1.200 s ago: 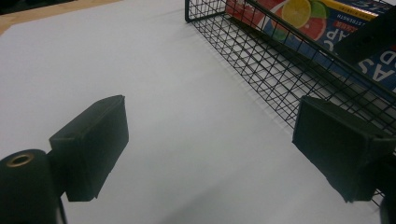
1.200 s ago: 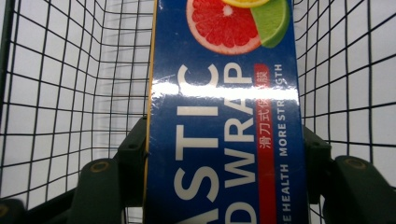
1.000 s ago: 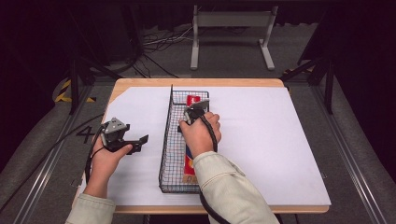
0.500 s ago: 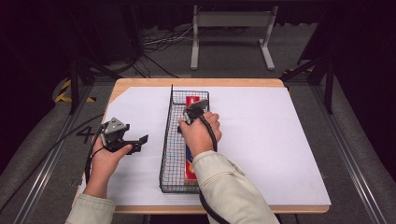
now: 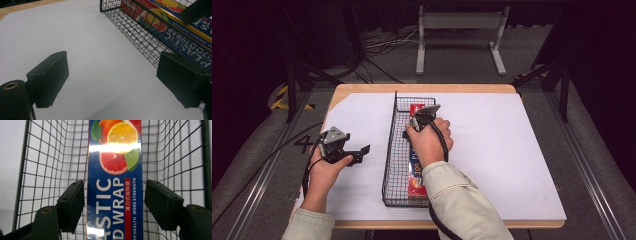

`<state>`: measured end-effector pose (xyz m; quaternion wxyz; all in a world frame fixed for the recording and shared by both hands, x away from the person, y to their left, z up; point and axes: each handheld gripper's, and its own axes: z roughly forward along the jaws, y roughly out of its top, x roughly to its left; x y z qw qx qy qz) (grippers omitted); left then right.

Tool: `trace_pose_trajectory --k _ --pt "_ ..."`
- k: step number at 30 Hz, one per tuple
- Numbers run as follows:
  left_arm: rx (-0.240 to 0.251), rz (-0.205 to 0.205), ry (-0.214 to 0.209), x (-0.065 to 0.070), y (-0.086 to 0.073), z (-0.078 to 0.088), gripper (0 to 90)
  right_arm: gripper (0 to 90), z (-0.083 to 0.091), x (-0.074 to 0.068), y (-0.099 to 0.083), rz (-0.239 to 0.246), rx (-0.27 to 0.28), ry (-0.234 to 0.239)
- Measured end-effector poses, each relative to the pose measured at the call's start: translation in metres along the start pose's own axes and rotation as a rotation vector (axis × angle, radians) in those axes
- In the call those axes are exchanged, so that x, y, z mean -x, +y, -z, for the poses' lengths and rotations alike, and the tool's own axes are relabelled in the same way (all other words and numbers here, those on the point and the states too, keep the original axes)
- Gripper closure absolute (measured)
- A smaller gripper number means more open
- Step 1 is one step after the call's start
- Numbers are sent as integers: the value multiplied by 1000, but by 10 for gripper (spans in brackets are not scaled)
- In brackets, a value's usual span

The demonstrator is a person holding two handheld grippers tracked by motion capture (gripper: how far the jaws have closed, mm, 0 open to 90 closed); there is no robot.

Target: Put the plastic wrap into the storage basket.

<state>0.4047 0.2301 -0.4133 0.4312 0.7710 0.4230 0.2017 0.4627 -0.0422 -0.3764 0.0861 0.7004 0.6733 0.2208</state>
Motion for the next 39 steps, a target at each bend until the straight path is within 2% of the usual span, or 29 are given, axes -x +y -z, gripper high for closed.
trace_pose_trajectory --k 5,7,8,10,13,16,18,20,22,23,30,32,33,34,37,39 --pt "-1 9 7 -2 -3 4 112 326 7 4 0 37 64 2" --pt "-2 13 8 -2 -4 6 113 327 12 6 0 47 101 17" --pt "-2 13 8 -2 -4 6 112 327 12 6 0 47 101 17" --pt "-2 10 13 -2 -5 7 113 325 20 8 0 61 132 54" --pt "-1 20 15 -3 -6 9 112 312 31 14 1 111 187 72" --pt "-7 14 14 -3 -7 9 112 307 41 23 3 129 213 85" --pt "-22 14 11 -2 -8 8 110 300 49 32 4 142 229 105" --pt "-13 14 18 -3 -8 9 110 298 55 39 6 153 249 120" --pt "-12 24 22 -4 -9 9 110 303 58 44 6 154 251 118" --pt "-15 26 20 -4 -9 9 110 301 61 50 7 173 260 128" --pt "-30 28 10 -5 -11 5 109 289 79 83 10 207 311 128" --pt "-30 26 11 -6 -11 5 109 287 85 90 12 249 318 118" --pt "-31 30 11 -7 -12 4 109 287 85 90 12 249 318 118" --pt "-35 36 12 -8 -13 4 109 286 90 97 12 273 333 112" --pt "-39 44 16 -9 -15 4 109 280 96 113 13 289 340 122" --pt "-39 40 13 -9 -15 4 109 285 100 130 13 303 344 112"
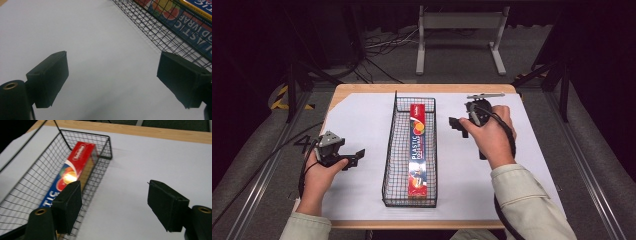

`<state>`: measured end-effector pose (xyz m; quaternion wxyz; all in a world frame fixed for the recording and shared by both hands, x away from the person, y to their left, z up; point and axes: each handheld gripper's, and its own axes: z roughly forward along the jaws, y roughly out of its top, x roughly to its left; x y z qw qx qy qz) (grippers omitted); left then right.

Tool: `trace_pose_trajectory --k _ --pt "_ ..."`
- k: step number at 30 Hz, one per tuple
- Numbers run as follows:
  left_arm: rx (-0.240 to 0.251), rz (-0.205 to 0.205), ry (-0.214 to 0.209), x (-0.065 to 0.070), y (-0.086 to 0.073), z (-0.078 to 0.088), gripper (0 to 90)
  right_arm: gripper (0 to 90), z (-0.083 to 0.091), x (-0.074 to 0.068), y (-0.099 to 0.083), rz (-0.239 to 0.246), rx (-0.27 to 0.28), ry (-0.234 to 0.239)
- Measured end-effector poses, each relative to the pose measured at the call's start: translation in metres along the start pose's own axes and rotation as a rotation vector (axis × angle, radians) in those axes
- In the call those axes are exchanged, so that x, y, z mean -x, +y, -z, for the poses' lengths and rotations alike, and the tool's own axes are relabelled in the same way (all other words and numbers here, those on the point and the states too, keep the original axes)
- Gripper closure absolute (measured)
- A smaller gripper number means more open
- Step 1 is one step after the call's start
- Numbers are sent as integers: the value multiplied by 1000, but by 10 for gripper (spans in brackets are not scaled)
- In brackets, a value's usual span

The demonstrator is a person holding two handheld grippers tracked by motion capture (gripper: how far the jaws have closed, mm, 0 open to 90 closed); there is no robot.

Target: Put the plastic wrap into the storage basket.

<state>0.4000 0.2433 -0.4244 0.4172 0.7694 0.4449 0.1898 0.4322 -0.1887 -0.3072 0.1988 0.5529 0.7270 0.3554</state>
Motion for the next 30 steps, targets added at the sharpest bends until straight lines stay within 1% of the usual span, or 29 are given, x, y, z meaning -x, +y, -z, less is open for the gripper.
trace_pose_trajectory --k 1,2,3,4,5,6,7,8,12,14,17,20,25,28,30 --pt "0 0 0 0 0 0 109 289 3 7 -1 6 8 0" --pt "3 -2 -3 1 1 0 109 288 6 16 -3 17 19 10" --pt "3 -2 -3 1 1 0 109 288 6 16 -3 17 19 10" --pt "3 -3 -5 2 1 0 109 290 9 23 -4 16 26 6" --pt "1 -5 -5 2 1 0 109 289 13 31 -6 26 43 12" --pt "-3 -9 -2 2 0 0 109 285 16 39 -7 25 54 14" --pt "-3 -7 -1 2 0 -1 109 287 18 46 -8 31 59 9" --pt "-4 -6 -2 2 0 -1 109 281 21 54 -9 43 69 15" --pt "-6 -4 -4 2 0 -1 109 278 28 79 -18 39 101 20" --pt "-12 -7 -9 2 0 -1 109 276 29 90 -24 52 105 35" --pt "-7 0 -9 3 0 -1 109 265 29 101 -34 69 126 32" --pt "8 -4 -4 2 0 0 112 250 27 113 -46 91 148 47" --pt "11 -4 -8 2 0 0 112 231 23 131 -62 114 166 51" --pt "8 -2 -14 3 0 -1 111 212 21 141 -69 148 171 44" --pt "7 -5 -15 3 0 -1 110 211 19 145 -74 180 168 26"
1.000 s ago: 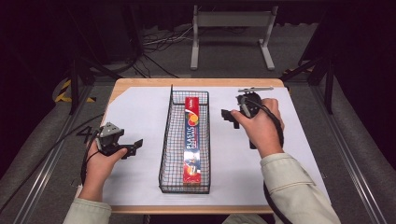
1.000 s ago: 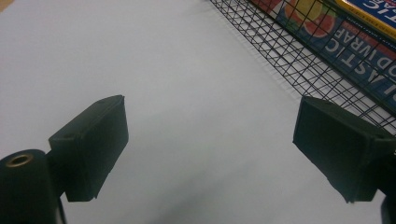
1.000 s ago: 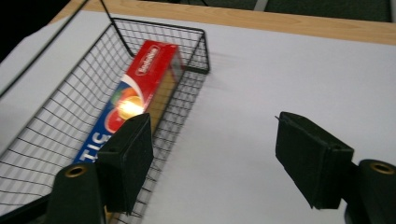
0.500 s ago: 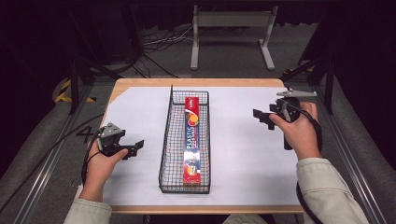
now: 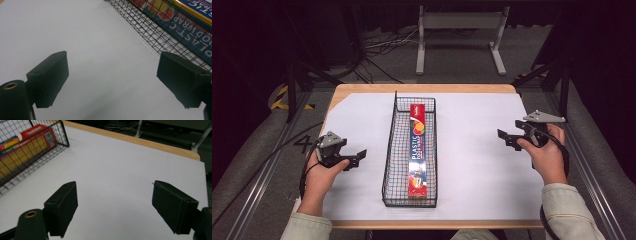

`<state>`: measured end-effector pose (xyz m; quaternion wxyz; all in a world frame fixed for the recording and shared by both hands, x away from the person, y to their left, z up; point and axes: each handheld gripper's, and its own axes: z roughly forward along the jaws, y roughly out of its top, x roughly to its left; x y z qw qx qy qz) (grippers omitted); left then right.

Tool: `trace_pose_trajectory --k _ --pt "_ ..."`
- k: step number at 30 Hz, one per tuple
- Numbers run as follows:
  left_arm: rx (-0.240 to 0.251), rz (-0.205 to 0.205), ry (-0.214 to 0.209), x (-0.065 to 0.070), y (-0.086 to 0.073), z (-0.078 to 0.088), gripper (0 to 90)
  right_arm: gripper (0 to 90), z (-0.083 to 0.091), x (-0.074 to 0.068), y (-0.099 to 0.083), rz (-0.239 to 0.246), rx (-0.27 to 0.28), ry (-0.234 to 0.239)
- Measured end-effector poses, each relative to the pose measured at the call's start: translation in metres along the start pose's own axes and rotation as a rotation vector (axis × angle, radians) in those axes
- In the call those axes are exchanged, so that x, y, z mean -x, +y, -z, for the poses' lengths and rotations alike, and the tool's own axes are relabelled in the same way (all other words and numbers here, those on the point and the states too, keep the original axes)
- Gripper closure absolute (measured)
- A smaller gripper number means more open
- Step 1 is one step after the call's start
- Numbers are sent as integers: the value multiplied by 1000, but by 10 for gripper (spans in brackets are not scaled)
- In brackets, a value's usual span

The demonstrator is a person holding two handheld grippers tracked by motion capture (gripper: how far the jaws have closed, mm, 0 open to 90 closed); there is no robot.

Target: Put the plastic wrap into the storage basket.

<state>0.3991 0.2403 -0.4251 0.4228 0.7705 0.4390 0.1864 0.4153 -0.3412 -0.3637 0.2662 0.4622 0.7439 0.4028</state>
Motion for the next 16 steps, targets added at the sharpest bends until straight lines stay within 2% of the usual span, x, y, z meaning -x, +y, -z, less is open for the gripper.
trace_pose_trajectory --k 1,4,9,12,16 --pt "0 0 0 0 0 0 110 211 0 0 0 0 0 0" --pt "6 2 -8 0 -1 0 110 210 -4 5 -12 47 -21 14" --pt "2 2 -20 1 -3 -2 114 177 -12 12 -33 42 3 26" --pt "4 1 -23 1 -4 -3 111 170 -17 16 -49 22 10 28" --pt "6 -8 -27 1 -5 -4 105 156 -20 18 -60 19 -9 25"
